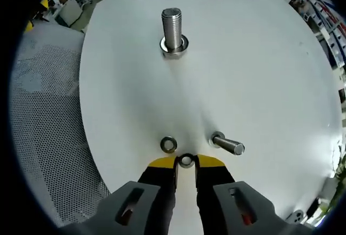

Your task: Place the washer onto the threaded stud by aligning its center hole with the stud, sliding it down to the base, and recovering from edge contact or off-axis alignment until the washer reaches the visible bottom stop.

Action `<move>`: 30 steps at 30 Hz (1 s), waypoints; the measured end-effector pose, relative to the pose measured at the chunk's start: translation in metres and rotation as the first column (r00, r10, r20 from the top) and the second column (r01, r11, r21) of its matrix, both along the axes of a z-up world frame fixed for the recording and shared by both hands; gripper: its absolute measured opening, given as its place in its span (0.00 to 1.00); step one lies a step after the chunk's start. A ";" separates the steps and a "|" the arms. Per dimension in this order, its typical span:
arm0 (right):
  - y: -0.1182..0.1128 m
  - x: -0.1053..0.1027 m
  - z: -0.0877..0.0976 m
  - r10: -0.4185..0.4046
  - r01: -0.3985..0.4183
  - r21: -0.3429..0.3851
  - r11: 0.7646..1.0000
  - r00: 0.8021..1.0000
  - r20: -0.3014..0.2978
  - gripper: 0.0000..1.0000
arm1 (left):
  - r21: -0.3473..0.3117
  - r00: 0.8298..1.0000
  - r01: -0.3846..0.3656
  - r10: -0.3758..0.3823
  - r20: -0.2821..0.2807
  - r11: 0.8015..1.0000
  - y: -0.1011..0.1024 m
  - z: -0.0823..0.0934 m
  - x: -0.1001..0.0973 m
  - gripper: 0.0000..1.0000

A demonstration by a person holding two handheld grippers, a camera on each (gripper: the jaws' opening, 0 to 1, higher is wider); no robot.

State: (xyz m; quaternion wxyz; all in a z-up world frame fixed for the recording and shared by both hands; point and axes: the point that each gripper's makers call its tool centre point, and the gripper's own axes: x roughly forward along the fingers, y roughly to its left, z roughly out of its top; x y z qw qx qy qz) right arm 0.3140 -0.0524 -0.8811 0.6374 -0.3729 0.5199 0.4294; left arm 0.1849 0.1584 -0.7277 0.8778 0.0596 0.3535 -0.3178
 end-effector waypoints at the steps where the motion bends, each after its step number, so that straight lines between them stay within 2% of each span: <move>1: 0.000 0.001 0.000 -0.013 0.013 -0.001 1.000 1.000 -0.005 0.15 | 0.000 1.000 -0.001 0.001 0.000 1.000 0.000 0.000 0.000 0.15; 5: 0.000 0.000 0.000 -0.029 0.029 -0.014 0.999 1.000 -0.002 0.14 | 0.001 1.000 -0.005 0.005 0.001 1.000 0.000 0.000 0.000 0.15; 7: 0.000 0.001 -0.001 -0.004 0.004 -0.016 1.000 1.000 0.000 0.14 | 0.001 1.000 -0.006 0.006 0.002 1.000 0.001 0.000 0.001 0.15; 8: -0.008 0.015 0.000 0.021 -0.016 -0.060 0.998 0.997 0.072 0.03 | 0.003 1.000 -0.007 0.007 0.002 1.000 0.001 0.000 0.001 0.15; 9: -0.003 0.005 0.000 0.034 -0.033 -0.030 0.999 0.999 0.020 0.03 | 0.004 1.000 -0.007 0.007 0.003 1.000 0.001 0.000 0.001 0.15; 11: -0.002 0.005 0.005 -0.026 0.027 -0.031 0.999 1.000 0.016 0.03 | 0.005 1.000 -0.008 0.008 0.001 1.000 0.001 0.000 0.000 0.15; 14: -0.002 0.007 0.000 -0.012 0.012 -0.011 1.000 1.000 0.001 0.03 | 0.009 1.000 -0.012 0.012 -0.002 1.000 0.002 0.000 0.000 0.15; 22: -0.004 0.003 0.002 -0.112 0.116 0.061 0.991 0.992 -0.053 0.05 | 0.014 1.000 -0.026 0.026 0.004 1.000 0.005 0.001 0.001 0.15; 25: -0.013 0.005 0.003 -0.093 0.093 0.048 0.995 0.996 -0.003 0.09 | 0.009 1.000 -0.029 0.029 0.008 1.000 0.005 0.001 0.003 0.15; 28: -0.022 0.003 0.006 -0.126 0.127 0.060 0.990 0.992 -0.023 0.10 | 0.019 1.000 -0.010 0.010 -0.001 1.000 0.004 -0.001 0.001 0.15; 30: -0.030 0.009 0.013 -0.126 0.125 0.070 0.990 0.992 0.016 0.11 | 0.017 1.000 -0.011 0.011 0.000 1.000 0.004 -0.001 0.002 0.15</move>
